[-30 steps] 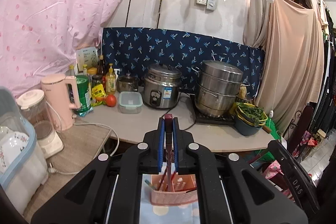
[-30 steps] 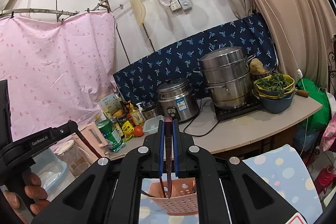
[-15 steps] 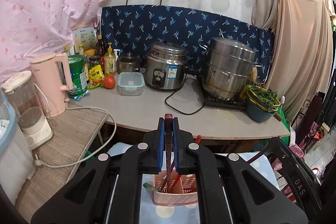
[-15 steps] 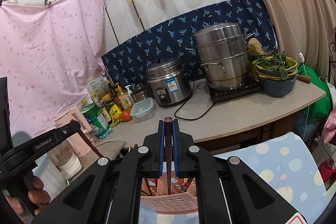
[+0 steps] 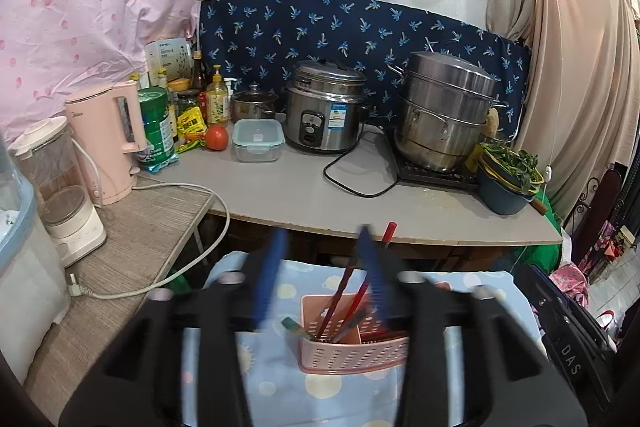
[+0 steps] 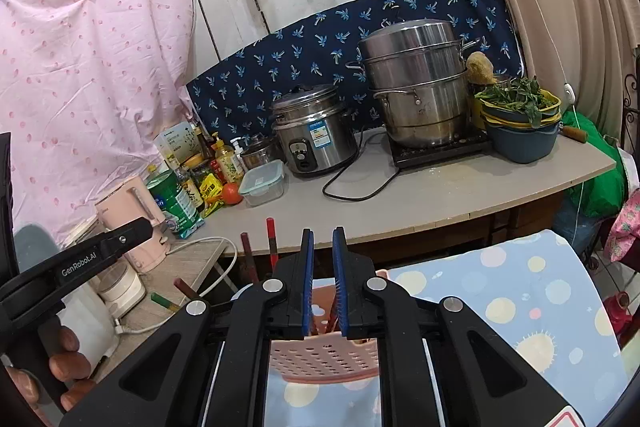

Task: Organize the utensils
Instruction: 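Open both tools to release the dark red chopsticks into the basket, then grasp the green chopstick with right tool while left tool grasps the gold spoon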

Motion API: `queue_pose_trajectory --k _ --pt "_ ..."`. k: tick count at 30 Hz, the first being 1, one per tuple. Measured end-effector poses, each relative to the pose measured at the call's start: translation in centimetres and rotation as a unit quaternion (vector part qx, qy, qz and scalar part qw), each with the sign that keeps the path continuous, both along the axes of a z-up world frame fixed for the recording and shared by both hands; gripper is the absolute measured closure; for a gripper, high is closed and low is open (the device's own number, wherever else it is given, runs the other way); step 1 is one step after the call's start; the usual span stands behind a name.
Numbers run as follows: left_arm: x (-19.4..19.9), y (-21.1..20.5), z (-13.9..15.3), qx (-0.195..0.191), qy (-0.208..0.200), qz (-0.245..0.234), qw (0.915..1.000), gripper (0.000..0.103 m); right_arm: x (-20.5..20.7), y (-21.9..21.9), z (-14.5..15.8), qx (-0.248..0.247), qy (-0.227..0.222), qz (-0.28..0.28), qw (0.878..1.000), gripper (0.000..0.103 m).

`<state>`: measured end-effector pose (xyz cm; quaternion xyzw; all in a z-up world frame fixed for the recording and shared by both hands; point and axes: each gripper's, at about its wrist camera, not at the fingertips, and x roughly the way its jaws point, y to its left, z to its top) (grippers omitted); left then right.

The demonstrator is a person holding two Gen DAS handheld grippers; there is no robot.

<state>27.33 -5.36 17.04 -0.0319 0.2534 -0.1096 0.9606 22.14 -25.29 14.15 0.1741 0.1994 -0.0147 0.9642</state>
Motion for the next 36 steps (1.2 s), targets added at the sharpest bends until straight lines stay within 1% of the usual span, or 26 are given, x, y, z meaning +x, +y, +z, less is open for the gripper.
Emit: queue_pose_trajectory --k 2,8,14,20,23,25,28,30,31,36 --pt "-0.5 0.1 0.0 0.002 -0.004 0.000 1.0000 0.053 -0.5 0.0 0.1 0.000 -0.002 0.003 1.000 0.092" --pt "-2.1 0.9 -0.2 0.000 0.001 -0.002 1.0000 0.053 -2.4 0.2 0.5 0.000 -0.003 0.012 1.000 0.091" --pt "-4.5 1.9 -0.7 -0.004 0.007 -0.003 1.0000 0.052 -5.1 0.8 -0.4 0.006 0.011 0.022 1.000 0.090" --pt "-7.7 2.5 -1.7 0.005 0.012 -0.005 0.9999 0.052 -8.4 1.6 -2.0 0.011 0.029 0.035 0.999 0.090" --pt "-9.5 2.4 -2.5 0.016 0.013 -0.008 0.9998 0.047 -10.1 2.1 -3.2 0.022 0.042 0.049 0.998 0.090" --pt "-10.6 2.4 -3.0 0.020 0.015 -0.011 0.9996 0.046 -11.4 2.4 -3.9 0.024 0.048 0.055 0.997 0.090" --pt "-12.2 2.3 -4.2 0.031 0.023 -0.014 0.9991 0.045 -13.4 2.9 -5.2 0.027 0.059 0.061 0.996 0.090" --pt "-13.2 2.2 -5.1 0.040 0.028 -0.016 0.9987 0.041 -14.6 3.2 -6.2 0.025 0.067 0.063 0.995 0.090" --pt "-13.7 2.1 -5.6 0.044 0.031 -0.016 0.9984 0.041 -15.1 3.3 -6.6 0.025 0.071 0.063 0.995 0.090" --pt "-15.4 2.4 -7.9 0.043 0.057 -0.024 0.9972 0.041 -17.4 3.4 -8.7 0.030 0.089 0.064 0.993 0.090"
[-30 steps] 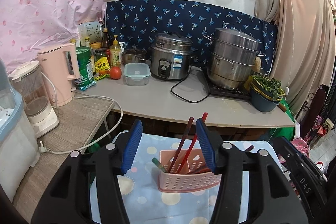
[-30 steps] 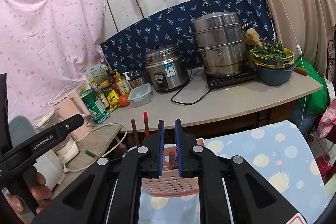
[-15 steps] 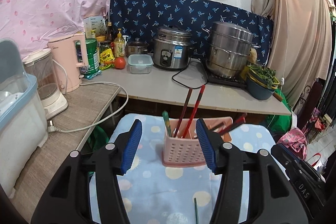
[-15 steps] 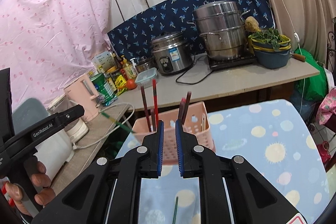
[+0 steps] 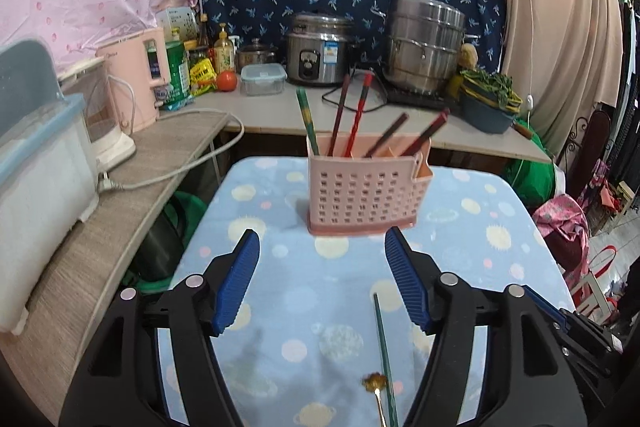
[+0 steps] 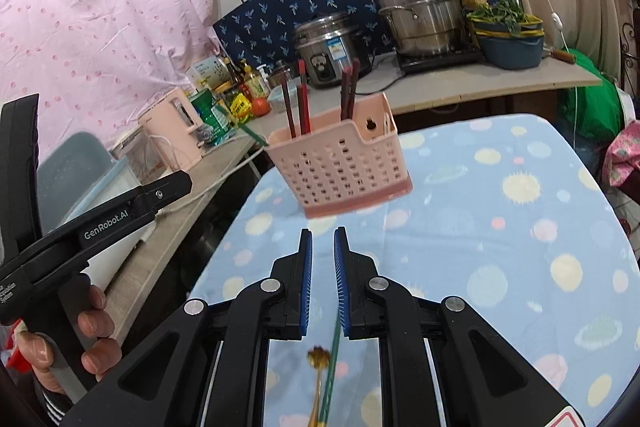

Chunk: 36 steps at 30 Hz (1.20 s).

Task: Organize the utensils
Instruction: 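Grasp the green chopstick with right tool while left tool grasps the gold spoon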

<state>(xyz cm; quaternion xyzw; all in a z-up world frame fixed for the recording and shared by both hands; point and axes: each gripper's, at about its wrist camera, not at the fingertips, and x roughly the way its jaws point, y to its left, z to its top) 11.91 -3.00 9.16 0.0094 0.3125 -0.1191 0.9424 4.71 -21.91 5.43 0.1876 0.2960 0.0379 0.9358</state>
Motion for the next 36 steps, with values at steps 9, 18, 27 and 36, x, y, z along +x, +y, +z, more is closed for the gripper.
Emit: queue_pose_trajectory --k 9,18,27,36 --pt "-2.9 1.0 -5.1 -0.002 0.056 0.001 0.9984 0.041 -3.4 0.7 -4.3 -0.008 0.047 0.010 0.999 0.090" --pt "-5.1 2.5 -10.1 0.008 0.108 0.008 0.9941 0.041 -6.3 3.3 -9.0 -0.018 0.100 0.039 0.994 0.090" --pt "-6.5 4.2 -13.2 0.012 0.148 0.026 0.9886 0.041 -7.3 6.1 -11.5 -0.023 0.126 0.067 0.990 0.090" --pt "-7.5 4.8 -14.1 0.017 0.158 0.029 0.9869 0.041 -6.4 6.9 -12.6 -0.040 0.134 0.064 0.988 0.090"
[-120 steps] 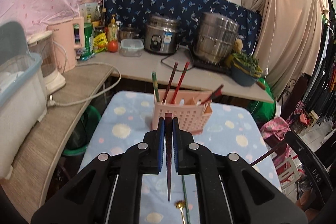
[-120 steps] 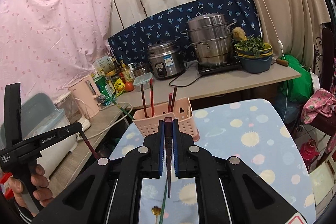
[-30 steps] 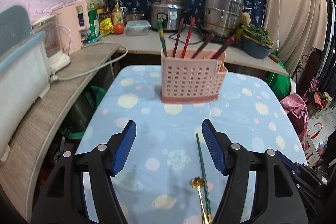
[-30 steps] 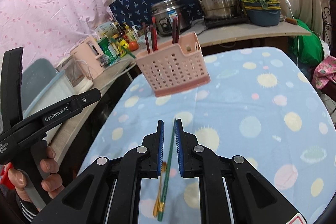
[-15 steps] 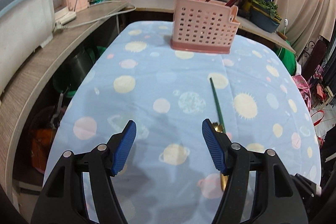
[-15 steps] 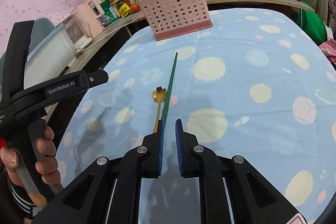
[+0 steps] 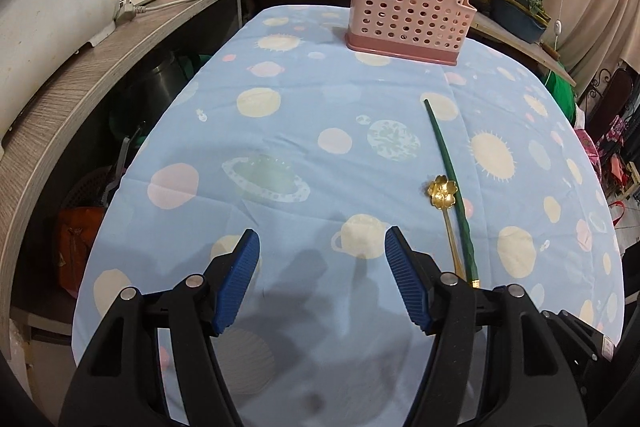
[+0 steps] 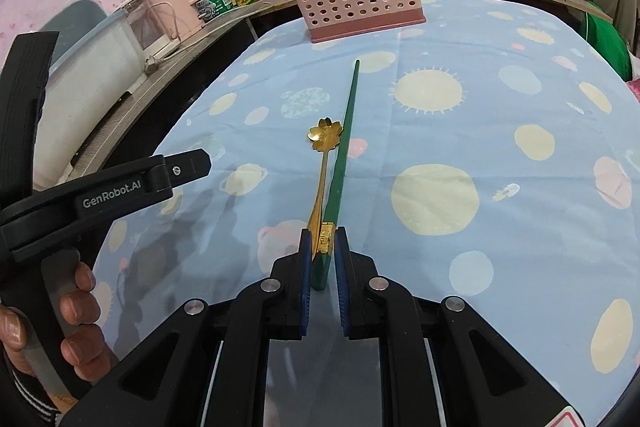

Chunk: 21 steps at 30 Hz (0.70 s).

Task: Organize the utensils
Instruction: 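Grasp the green chopstick with right tool while left tool grasps the gold spoon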

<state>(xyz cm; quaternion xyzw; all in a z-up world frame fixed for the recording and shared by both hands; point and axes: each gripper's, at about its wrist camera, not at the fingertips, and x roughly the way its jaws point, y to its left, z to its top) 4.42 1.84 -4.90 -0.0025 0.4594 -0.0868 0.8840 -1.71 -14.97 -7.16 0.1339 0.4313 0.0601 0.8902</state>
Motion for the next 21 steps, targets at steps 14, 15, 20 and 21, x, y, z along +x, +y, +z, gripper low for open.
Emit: queue_pose_trajectory --k 14,15,20,21 --pt "-0.1 -0.5 -0.5 0.001 0.007 -0.007 0.9999 0.041 0.2 -0.1 -0.8 -0.018 -0.001 -0.004 1.000 0.092" --pt "-0.1 -0.5 -0.6 0.002 0.008 -0.008 0.9999 0.041 0.2 -0.1 -0.9 -0.019 -0.002 -0.005 1.000 0.093" --pt "-0.3 -1.4 -0.9 0.003 0.015 -0.019 0.9997 0.041 0.1 -0.7 -0.8 -0.023 -0.003 -0.016 1.000 0.097" --pt "-0.4 -1.5 -0.9 0.003 0.016 -0.021 0.9996 0.041 0.1 -0.9 -0.8 -0.025 -0.004 -0.020 0.999 0.097"
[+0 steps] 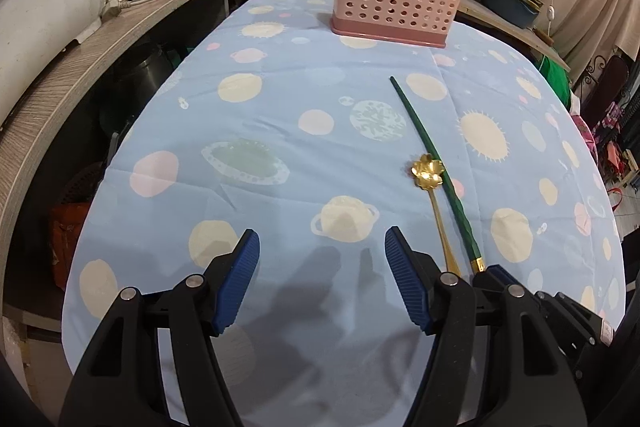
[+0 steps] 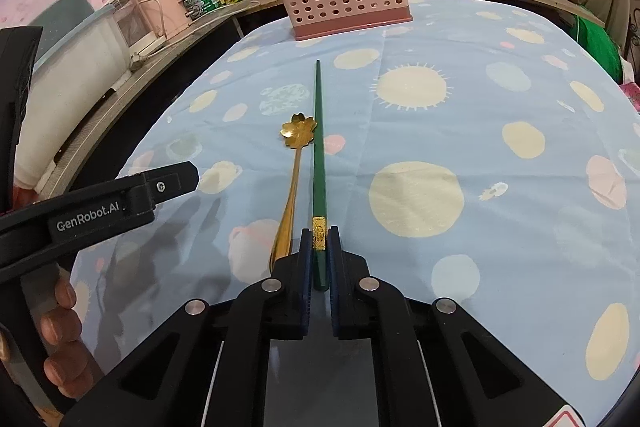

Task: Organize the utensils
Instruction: 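Grasp the green chopstick with right tool while left tool grasps the gold spoon, then carry green chopstick and gold spoon up and lower them toward the basket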

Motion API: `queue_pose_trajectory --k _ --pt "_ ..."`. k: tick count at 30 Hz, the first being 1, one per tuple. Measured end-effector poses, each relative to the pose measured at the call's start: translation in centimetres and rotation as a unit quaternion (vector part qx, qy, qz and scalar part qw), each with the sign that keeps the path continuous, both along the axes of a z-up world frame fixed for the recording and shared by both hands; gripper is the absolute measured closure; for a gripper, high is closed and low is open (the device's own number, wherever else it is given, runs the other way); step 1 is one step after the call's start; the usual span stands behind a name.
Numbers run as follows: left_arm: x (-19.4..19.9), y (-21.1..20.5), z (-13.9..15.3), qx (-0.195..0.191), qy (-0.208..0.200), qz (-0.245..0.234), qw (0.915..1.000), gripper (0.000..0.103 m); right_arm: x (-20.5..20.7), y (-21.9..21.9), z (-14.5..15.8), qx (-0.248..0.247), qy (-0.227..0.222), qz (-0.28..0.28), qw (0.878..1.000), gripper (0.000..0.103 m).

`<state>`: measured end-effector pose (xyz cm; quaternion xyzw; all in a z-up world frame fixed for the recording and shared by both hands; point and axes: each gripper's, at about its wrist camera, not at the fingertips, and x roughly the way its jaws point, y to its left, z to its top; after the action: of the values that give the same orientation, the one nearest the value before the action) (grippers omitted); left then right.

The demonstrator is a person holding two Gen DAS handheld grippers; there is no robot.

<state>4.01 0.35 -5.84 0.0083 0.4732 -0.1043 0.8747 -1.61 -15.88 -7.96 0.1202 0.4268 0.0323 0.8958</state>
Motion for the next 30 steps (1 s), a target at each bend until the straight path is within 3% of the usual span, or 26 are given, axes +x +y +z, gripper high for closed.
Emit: queue_pose_trajectory --k 8,18,22,27,29,30 --pt "-1.5 -2.7 -0.3 -0.010 0.007 -0.035 0.9993 0.034 -0.7 -4.2 0.1 0.016 0.001 -0.057 0.998 0.096" --pt "-2.9 -6.0 -2.1 -0.014 0.029 -0.080 0.9963 0.036 -1.8 -6.6 -0.1 0.039 0.002 -0.087 0.996 0.096" --pt "-3.1 -6.2 -2.1 -0.003 0.019 -0.084 0.9963 0.048 -1.9 -6.0 -0.1 0.029 0.000 -0.080 0.996 0.096" --pt "-3.1 -6.1 -2.0 -0.007 0.018 -0.091 0.9956 0.083 -1.9 -5.7 -0.1 0.025 -0.001 -0.074 0.997 0.096" --pt "-3.1 -6.1 -2.0 -0.011 0.021 -0.092 0.9955 0.093 -2.0 -5.6 0.0 0.025 -0.001 -0.074 0.997 0.096" --pt "-3.1 -6.0 -2.0 -0.013 0.023 -0.092 0.9954 0.092 -2.0 -5.6 0.0 0.025 -0.001 -0.073 0.997 0.096"
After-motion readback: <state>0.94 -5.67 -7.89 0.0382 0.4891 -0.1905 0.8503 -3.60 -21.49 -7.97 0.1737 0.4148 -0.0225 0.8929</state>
